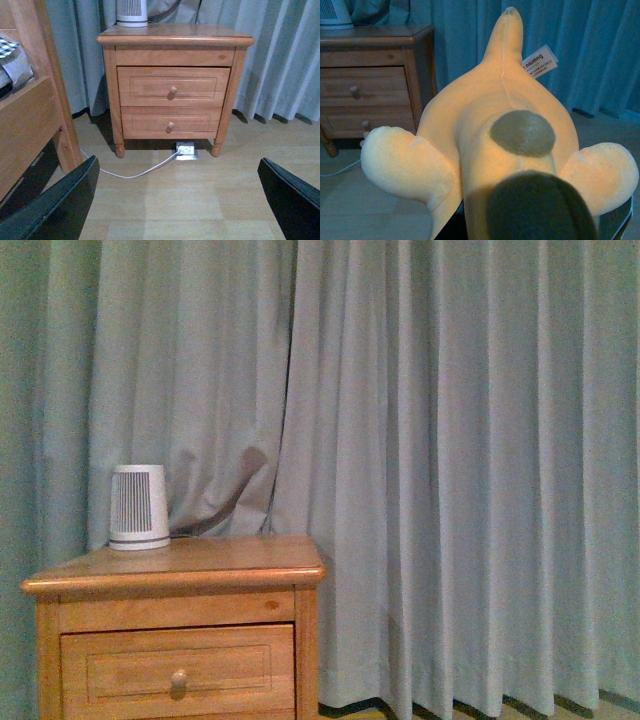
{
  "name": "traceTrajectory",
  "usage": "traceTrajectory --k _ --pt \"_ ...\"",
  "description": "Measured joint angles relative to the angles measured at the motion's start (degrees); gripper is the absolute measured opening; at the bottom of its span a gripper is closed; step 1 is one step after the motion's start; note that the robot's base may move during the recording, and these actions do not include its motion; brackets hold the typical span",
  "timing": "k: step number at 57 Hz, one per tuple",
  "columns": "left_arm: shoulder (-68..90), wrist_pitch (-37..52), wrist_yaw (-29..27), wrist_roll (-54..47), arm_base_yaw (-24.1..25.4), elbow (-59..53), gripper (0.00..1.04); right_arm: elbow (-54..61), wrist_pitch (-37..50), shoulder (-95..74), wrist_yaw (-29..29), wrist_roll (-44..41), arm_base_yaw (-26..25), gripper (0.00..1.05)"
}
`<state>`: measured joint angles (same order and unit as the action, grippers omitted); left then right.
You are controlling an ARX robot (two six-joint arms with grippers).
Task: Put away toys
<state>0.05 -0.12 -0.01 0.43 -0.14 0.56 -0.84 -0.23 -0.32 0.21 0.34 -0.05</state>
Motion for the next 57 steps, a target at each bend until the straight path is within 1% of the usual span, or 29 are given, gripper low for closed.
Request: traceTrajectory --k 30,39,57 --pt "0.0 0.0 0.0 0.0 0.0 0.0 0.98 0.0 0.0 0.0 -0.2 0.0 0.0 0.11" --pt "0.0 0.0 -0.3 0.0 0.0 0.0 0.98 0.0 0.0 0.0 0.6 0.0 0.1 0.11" --pt "0.1 0.0 0.0 0.0 0.0 0.0 0.98 0.0 0.0 0.0 -0.4 0.0 0.1 0.11"
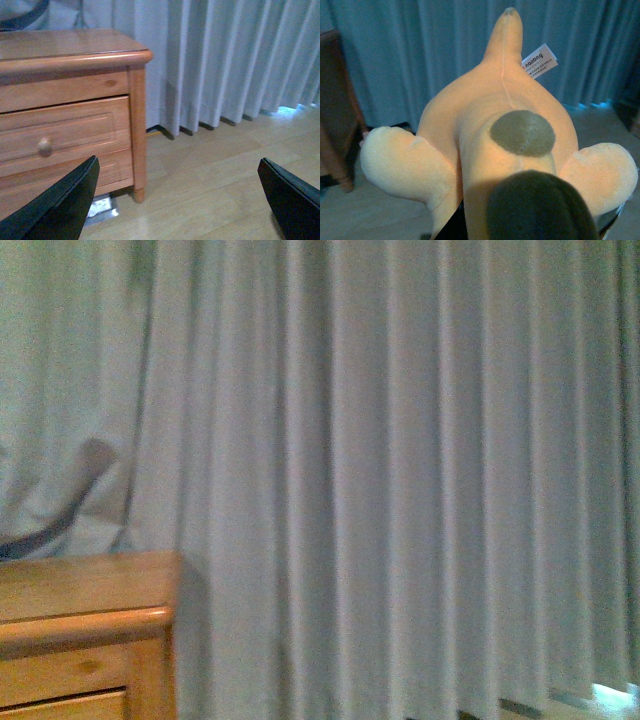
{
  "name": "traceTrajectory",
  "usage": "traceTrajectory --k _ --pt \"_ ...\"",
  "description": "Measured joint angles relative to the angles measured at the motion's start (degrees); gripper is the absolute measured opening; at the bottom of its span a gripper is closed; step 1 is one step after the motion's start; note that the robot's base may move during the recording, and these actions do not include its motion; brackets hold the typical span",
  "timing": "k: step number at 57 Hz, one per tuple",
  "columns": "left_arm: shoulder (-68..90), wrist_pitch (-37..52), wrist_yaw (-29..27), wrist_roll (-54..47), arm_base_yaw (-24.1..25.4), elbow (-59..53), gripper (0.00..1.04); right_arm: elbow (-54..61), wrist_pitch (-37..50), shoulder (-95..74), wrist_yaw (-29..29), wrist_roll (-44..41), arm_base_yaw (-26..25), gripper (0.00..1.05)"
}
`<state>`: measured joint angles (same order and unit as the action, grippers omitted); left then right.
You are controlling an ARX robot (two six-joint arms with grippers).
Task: Put away toys
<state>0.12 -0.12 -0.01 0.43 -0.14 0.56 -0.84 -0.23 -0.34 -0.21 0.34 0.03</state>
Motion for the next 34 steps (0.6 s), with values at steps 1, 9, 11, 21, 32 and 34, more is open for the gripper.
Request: traceTrajectory --k 1,9,11,21,32,34 --pt "0.0 0.0 0.0 0.0 0.0 0.0 0.98 0.0 0.0 0.0 0.0 0.0 0.0 0.11" --pt "0.0 0.0 -0.1 0.0 0.0 0.0 0.98 0.0 0.0 0.0 0.2 0.0 0.0 0.11" --pt "-0.1 0.0 0.0 0.0 0.0 0.0 0.98 0.0 0.0 0.0 0.2 0.0 0.0 0.11" --pt "-0.1 0.0 0.0 0.0 0.0 0.0 0.98 0.0 0.0 0.0 0.2 0.0 0.0 0.11" --pt "-0.1 0.0 -0.1 0.0 0.0 0.0 0.98 0.0 0.0 0.0 0.2 0.0 0.0 0.11" --pt "-0.1 0.0 0.0 0.0 0.0 0.0 0.98 0.0 0.0 0.0 0.2 0.0 0.0 0.11"
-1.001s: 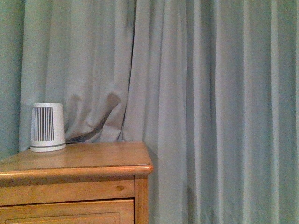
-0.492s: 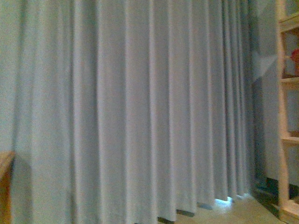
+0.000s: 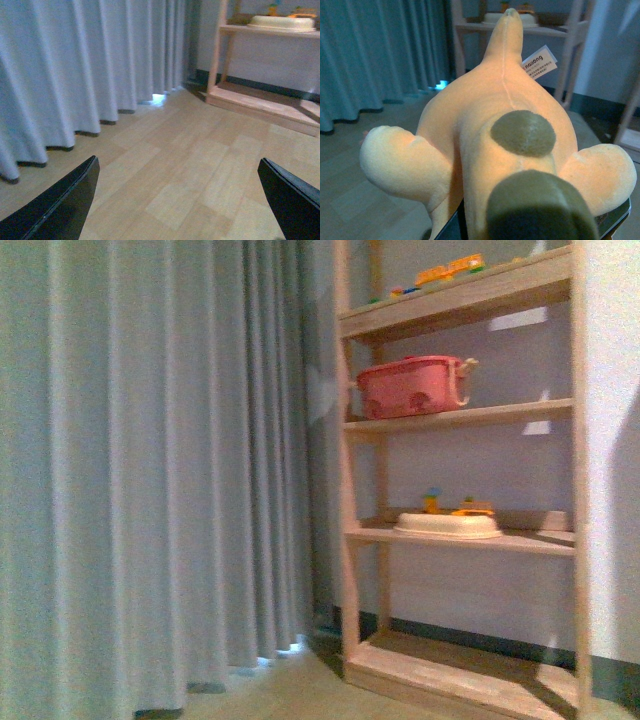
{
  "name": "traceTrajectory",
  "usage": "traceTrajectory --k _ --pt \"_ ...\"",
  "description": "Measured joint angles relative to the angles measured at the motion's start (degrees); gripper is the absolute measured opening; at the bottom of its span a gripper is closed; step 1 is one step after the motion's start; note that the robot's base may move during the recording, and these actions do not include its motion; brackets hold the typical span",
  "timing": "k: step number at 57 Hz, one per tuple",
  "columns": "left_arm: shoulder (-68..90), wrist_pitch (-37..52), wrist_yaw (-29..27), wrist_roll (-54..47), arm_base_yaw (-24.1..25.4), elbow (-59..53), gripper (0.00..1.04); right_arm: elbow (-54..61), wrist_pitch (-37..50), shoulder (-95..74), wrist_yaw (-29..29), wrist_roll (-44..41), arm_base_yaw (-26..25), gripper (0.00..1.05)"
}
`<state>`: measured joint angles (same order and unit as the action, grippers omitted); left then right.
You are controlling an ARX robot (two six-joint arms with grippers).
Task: Put away toys
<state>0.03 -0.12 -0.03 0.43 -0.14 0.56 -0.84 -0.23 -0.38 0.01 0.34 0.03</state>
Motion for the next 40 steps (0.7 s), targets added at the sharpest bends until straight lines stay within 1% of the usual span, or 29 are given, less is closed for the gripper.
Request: traceTrajectory --k 23,29,40 --pt "0.0 0.0 -0.1 0.0 0.0 0.0 0.98 0.0 0.0 0.0 0.0 0.0 0.0 0.11" --pt "0.0 0.0 0.3 0.0 -0.1 0.0 0.98 0.0 0.0 0.1 -0.9 0.0 -0.1 0.11" --pt "0.0 0.0 0.0 0.0 -0.1 0.0 0.98 0.0 0.0 0.1 0.5 0.0 0.0 0.11"
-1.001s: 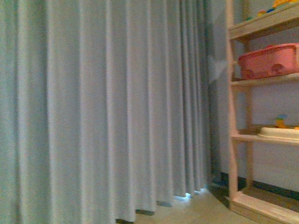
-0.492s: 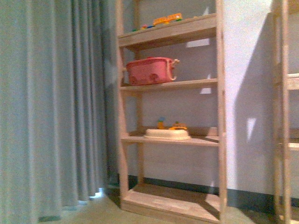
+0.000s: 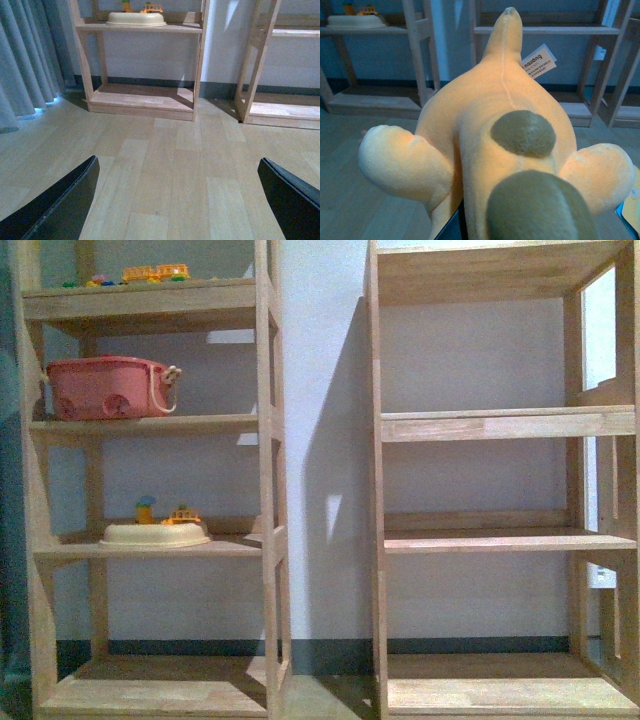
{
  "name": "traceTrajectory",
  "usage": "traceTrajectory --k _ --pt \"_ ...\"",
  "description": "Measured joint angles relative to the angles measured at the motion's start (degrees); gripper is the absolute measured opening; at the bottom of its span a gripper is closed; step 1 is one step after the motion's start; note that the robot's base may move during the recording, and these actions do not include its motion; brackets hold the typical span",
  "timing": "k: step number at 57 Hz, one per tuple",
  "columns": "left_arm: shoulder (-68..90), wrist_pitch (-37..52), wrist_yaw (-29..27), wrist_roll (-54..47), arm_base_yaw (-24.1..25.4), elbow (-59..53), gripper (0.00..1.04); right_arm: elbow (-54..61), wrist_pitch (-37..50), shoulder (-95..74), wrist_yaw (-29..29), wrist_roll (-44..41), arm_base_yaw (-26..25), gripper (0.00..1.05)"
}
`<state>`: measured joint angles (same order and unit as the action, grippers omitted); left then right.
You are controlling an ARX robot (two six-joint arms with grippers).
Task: Put away toys
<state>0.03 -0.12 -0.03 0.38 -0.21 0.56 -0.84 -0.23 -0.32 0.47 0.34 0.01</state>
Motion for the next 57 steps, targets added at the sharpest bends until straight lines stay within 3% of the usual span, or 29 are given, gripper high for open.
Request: traceTrajectory --k 57 --pt "0.0 0.0 0.0 0.0 0.0 0.0 0.98 0.0 0.0 0.0 -0.3 0.0 0.0 0.11"
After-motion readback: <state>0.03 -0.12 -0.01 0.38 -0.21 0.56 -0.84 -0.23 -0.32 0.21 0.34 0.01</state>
